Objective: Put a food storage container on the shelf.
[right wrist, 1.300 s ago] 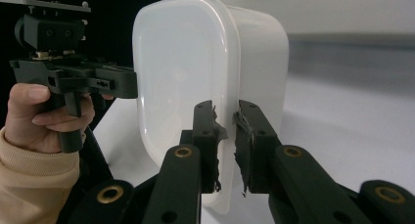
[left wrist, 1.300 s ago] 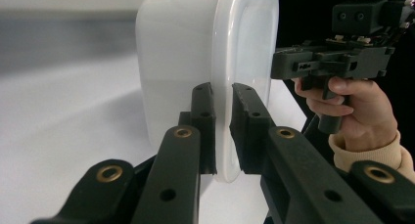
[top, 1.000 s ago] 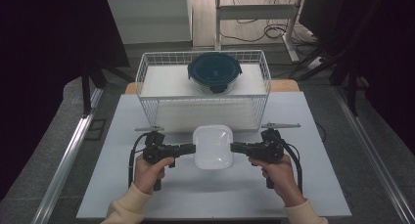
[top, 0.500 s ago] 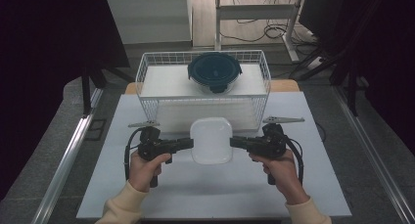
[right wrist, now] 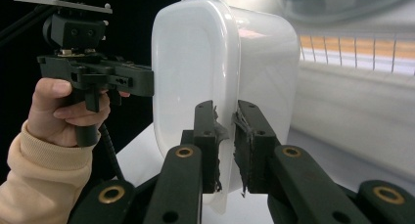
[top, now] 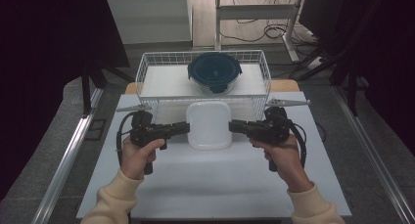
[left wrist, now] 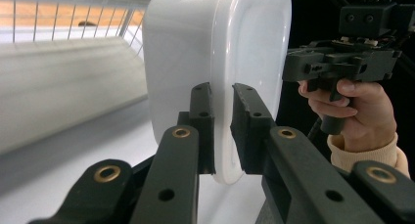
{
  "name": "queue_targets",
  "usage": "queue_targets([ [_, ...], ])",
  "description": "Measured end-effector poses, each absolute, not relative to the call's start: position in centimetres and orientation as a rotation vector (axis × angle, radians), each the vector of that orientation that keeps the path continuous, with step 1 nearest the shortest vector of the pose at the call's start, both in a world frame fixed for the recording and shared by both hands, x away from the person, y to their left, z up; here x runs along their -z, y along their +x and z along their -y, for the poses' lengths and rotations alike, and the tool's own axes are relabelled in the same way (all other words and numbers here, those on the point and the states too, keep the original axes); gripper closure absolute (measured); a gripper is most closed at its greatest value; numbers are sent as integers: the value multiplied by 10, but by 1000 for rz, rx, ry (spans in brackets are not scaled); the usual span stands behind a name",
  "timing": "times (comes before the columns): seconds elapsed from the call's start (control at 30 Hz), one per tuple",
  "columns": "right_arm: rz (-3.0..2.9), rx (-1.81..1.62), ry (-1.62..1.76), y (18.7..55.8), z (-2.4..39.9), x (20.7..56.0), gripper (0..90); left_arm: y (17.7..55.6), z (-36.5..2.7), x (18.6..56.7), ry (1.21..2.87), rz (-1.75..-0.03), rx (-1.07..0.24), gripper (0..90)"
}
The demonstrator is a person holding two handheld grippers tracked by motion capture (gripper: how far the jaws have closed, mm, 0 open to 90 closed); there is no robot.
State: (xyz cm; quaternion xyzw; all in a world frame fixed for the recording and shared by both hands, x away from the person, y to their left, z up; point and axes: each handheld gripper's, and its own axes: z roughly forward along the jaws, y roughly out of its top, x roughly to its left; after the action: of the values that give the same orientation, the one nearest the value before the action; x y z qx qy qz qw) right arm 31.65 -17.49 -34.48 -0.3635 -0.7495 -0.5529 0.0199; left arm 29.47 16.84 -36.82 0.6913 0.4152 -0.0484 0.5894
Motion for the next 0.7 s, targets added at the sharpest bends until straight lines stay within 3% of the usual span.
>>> queue_targets([
  [0.7, 2417, 1792, -1045, 333, 165, 259, 796, 317, -177, 290, 1594, -902, 36, 797],
])
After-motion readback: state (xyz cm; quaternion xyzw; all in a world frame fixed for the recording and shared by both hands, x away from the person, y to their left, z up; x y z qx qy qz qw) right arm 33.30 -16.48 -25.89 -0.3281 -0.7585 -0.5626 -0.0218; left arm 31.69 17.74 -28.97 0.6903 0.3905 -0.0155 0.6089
